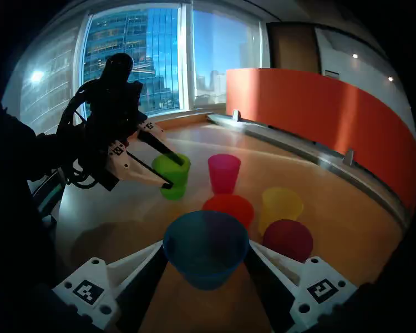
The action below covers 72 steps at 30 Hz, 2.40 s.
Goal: Pour water
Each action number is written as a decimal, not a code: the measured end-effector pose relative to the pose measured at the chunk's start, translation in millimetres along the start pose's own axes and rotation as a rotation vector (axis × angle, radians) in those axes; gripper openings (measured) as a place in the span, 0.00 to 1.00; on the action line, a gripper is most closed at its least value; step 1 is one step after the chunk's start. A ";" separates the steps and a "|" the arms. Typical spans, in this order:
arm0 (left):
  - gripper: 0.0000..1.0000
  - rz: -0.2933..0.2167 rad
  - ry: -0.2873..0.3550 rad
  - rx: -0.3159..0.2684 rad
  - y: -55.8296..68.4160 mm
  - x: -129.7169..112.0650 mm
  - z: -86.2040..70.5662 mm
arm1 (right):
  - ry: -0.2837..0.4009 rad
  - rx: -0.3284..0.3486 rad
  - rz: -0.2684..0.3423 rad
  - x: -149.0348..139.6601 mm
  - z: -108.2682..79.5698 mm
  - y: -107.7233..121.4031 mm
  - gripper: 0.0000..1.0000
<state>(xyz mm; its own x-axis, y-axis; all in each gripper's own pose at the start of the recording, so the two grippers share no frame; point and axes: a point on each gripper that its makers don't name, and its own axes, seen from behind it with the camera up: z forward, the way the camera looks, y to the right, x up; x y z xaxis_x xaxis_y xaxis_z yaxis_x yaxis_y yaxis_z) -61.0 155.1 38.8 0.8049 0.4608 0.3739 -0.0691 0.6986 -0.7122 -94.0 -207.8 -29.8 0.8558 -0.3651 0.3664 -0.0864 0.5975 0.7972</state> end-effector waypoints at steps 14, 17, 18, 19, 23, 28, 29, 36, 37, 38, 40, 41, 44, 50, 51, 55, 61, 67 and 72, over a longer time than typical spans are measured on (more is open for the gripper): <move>0.89 -0.047 -0.017 -0.014 -10.7 -11.9 14.7 | -0.040 0.000 0.005 -19.8 7.7 2.0 0.92; 0.88 -0.057 -0.013 -0.014 -13.1 -12.1 15.9 | -0.046 0.000 0.004 -22.2 9.2 1.8 0.92; 0.88 -0.061 -0.011 -0.014 -13.7 -12.0 16.1 | -0.048 0.001 0.004 -22.9 9.6 1.6 0.92; 0.89 -0.062 -0.010 -0.014 -14.1 -12.5 16.3 | -0.051 -0.001 0.002 -23.9 10.0 2.0 0.92; 0.89 -0.066 -0.006 -0.013 -14.9 -14.2 16.2 | -0.059 -0.006 -0.001 -27.7 11.5 3.7 0.92; 0.88 -0.074 -0.001 -0.015 -15.4 -16.0 15.1 | -0.071 -0.008 0.000 -33.0 13.6 3.3 0.92; 0.89 -0.075 0.000 -0.015 -15.5 -16.2 15.0 | -0.072 -0.008 0.000 -33.9 14.0 2.9 0.92; 0.88 -0.057 0.004 -0.010 -17.3 -18.6 15.4 | -0.080 -0.010 -0.005 -39.7 15.8 -1.0 0.92; 0.88 -0.055 0.001 -0.009 -17.5 -19.6 15.6 | -0.081 -0.012 -0.004 -40.6 15.6 -0.8 0.92; 0.88 -0.052 -0.001 -0.008 -17.7 -20.5 15.7 | -0.082 -0.013 -0.003 -41.3 15.5 -0.5 0.92; 0.88 -0.047 -0.005 -0.006 -17.8 -22.1 15.9 | -0.083 -0.017 0.000 -42.7 15.2 0.0 0.92; 0.88 -0.045 -0.007 -0.005 -17.8 -22.8 16.0 | -0.083 -0.018 0.002 -43.2 15.1 0.3 0.92; 0.89 -0.043 -0.009 -0.005 -17.0 -24.3 16.1 | -0.084 -0.021 0.007 -45.0 14.6 0.9 0.92; 0.89 -0.053 -0.016 -0.006 -16.8 -25.8 15.7 | -0.088 -0.035 0.004 -48.5 13.7 3.6 0.93; 0.90 -0.055 -0.017 -0.007 -16.9 -25.9 15.4 | -0.088 -0.038 0.003 -48.8 13.4 4.0 0.94; 0.97 -0.055 -0.035 -0.006 -16.6 -31.7 12.9 | -0.091 -0.044 0.005 -51.6 10.3 3.7 1.00; 0.98 -0.042 -0.056 0.018 -17.8 -42.6 4.3 | -0.086 -0.062 0.018 -54.3 1.1 4.3 1.00; 0.98 -0.058 -0.044 0.042 -17.1 -49.3 -14.2 | -0.069 -0.092 0.034 -56.8 -15.8 4.4 1.00; 0.98 -0.090 -0.014 0.065 -16.4 -52.6 -32.9 | -0.049 -0.124 0.053 -58.7 -33.3 4.3 1.00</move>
<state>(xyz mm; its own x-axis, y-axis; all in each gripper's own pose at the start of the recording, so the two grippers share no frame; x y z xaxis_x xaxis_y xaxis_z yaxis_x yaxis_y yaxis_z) -82.8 101.3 11.2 0.8010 0.4018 0.4438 -0.0352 0.7716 -0.6351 -127.6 -160.0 -63.9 0.8253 -0.3636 0.4320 -0.0644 0.6995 0.7118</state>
